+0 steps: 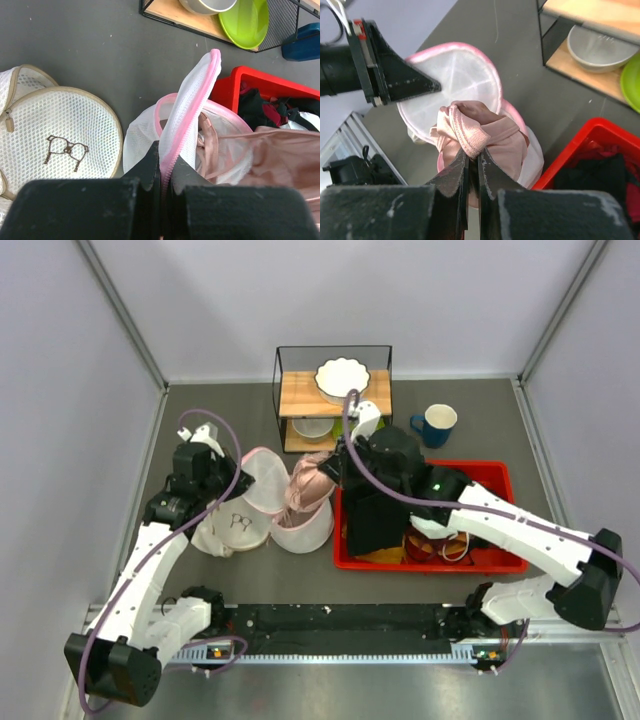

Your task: Unzip the laundry bag and remove the bra

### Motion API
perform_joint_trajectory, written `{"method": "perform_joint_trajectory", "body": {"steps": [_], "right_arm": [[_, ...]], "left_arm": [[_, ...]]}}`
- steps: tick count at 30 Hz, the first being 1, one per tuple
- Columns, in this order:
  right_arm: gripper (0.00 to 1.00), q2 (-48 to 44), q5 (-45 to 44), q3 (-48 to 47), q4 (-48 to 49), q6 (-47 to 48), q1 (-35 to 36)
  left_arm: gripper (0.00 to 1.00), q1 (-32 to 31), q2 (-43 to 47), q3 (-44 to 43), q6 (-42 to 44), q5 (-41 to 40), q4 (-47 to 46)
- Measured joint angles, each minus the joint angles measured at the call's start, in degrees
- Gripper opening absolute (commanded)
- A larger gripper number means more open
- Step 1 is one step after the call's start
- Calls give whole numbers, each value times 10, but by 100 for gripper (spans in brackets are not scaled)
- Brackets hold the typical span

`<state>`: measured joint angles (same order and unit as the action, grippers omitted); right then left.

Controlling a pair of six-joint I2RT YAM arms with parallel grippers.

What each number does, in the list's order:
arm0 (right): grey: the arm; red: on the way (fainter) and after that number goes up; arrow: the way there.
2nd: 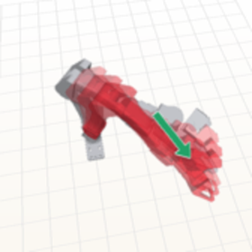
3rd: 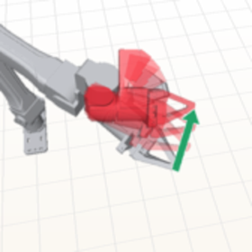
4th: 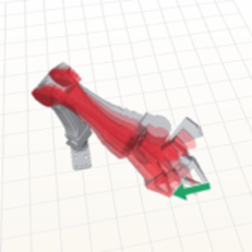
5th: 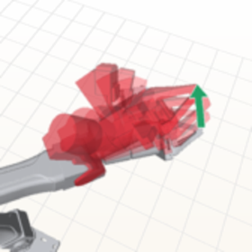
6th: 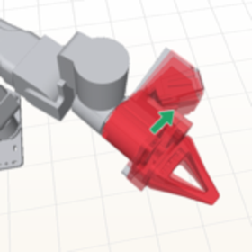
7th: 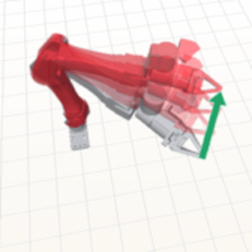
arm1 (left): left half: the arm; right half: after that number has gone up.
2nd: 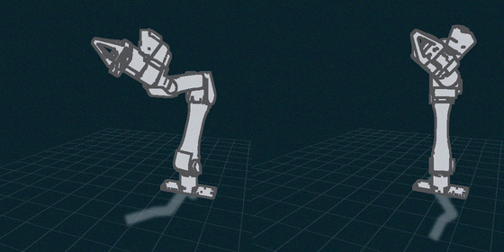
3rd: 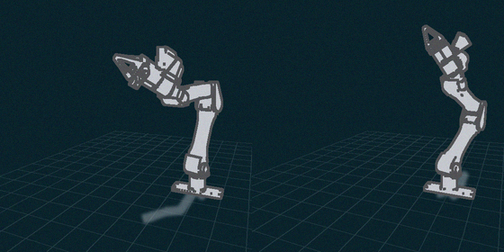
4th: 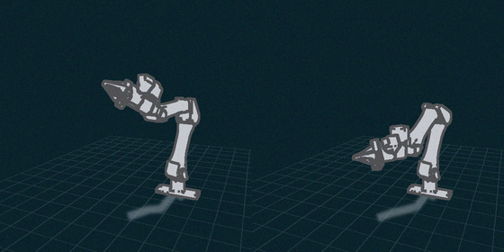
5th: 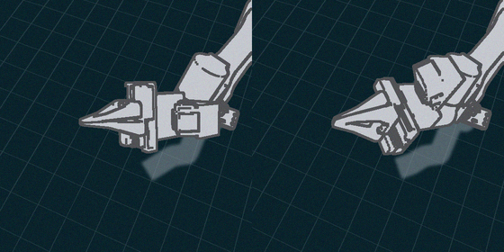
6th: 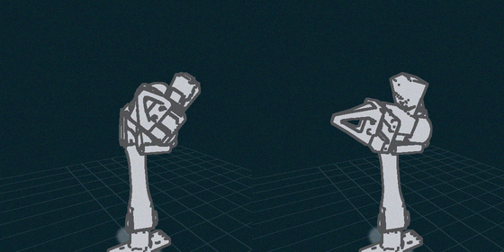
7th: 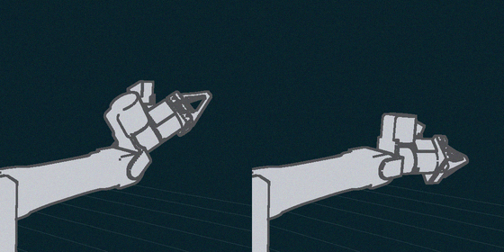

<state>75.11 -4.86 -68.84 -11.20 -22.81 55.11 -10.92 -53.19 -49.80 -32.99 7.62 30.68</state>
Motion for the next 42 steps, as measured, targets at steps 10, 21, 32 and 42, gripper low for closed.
{"method": "perform_joint_trajectory", "body": {"steps": [10, 21, 32, 42], "right_arm": [[0, -145, -67, -12, -42, -13, -72], [0, -297, -197, 0, -181, -10, -82], [0, -312, -240, -91, -264, -23, -84], [0, -169, -116, -196, -159, -17, -84]], "left_arm": [[0, 0, -7, -5, 10, 3, 9], [0, 0, -17, -30, 22, 4, 10], [0, 0, -28, -35, 30, 16, 7], [0, 0, -34, -30, 29, 55, -15]]}}
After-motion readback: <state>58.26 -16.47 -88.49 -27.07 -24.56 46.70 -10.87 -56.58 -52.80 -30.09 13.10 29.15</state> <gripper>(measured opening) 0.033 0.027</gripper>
